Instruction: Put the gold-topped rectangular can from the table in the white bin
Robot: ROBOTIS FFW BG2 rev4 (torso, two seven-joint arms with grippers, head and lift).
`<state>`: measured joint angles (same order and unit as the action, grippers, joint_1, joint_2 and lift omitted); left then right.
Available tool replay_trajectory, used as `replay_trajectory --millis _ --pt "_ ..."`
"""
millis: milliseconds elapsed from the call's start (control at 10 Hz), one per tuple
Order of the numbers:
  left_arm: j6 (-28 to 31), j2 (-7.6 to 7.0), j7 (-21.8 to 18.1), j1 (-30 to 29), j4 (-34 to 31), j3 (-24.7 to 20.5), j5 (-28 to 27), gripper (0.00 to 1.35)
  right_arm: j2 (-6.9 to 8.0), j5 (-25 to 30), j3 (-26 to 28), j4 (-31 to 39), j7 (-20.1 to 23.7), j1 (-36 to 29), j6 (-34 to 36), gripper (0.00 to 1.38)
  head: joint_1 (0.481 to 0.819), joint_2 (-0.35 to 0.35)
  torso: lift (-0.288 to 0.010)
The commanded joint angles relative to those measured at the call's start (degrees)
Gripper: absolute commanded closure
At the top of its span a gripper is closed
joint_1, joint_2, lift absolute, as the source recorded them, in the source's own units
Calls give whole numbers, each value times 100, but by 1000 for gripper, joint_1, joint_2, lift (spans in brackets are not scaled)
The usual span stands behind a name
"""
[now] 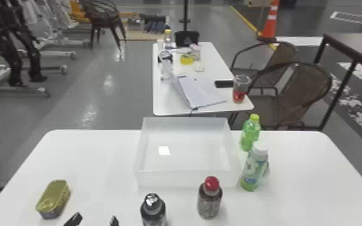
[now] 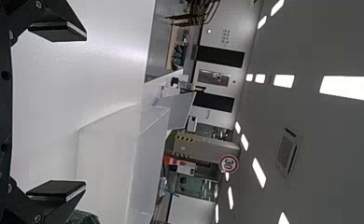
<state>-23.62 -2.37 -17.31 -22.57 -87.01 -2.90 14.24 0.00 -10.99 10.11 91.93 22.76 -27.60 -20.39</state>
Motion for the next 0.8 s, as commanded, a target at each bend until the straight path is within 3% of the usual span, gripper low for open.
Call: replay_trajectory --millis 0,700 --pt "-2 0 0 7 0 0 0 174 5 0 0 0 0 9 0 133 549 0 -100" --pt "15 8 9 15 0 -9 -35 174 5 0 9 0 0 17 0 133 549 0 -100"
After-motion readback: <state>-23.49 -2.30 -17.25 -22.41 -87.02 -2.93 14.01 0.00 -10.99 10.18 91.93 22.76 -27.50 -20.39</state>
